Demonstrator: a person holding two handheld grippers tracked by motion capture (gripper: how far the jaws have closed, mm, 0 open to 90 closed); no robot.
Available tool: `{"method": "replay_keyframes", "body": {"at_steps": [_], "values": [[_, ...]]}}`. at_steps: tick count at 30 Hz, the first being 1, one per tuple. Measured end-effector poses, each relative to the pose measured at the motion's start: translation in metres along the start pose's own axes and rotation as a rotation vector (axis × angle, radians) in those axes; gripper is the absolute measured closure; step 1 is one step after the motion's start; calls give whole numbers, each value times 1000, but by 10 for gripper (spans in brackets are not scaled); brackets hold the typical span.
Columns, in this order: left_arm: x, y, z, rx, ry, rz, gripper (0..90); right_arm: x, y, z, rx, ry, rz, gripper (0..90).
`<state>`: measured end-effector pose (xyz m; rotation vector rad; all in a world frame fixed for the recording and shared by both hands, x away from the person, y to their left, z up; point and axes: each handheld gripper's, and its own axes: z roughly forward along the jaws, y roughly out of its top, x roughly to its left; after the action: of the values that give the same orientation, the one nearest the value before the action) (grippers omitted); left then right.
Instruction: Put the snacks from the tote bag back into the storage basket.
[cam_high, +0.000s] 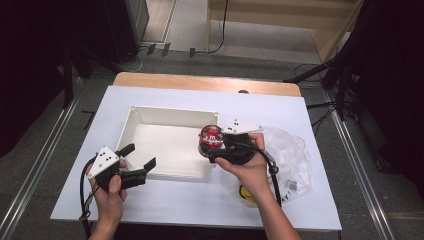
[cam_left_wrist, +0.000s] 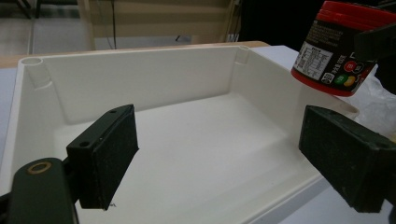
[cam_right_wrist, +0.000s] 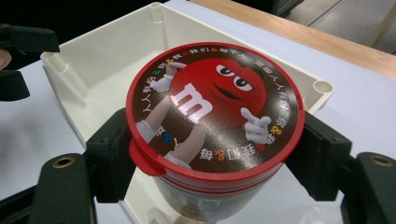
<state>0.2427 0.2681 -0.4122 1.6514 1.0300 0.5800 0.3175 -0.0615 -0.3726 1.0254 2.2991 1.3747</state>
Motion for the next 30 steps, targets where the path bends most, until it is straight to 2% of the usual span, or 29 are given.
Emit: {"method": "replay_keyframes", "body": {"at_steps": [16,30], "values": [[0,0,-1,-3,4,-1,122,7,-3,17,32,12,-33,256],[1,0,-2,-6,6,-2,132,10,-10,26,73,0,-63,256]]}}
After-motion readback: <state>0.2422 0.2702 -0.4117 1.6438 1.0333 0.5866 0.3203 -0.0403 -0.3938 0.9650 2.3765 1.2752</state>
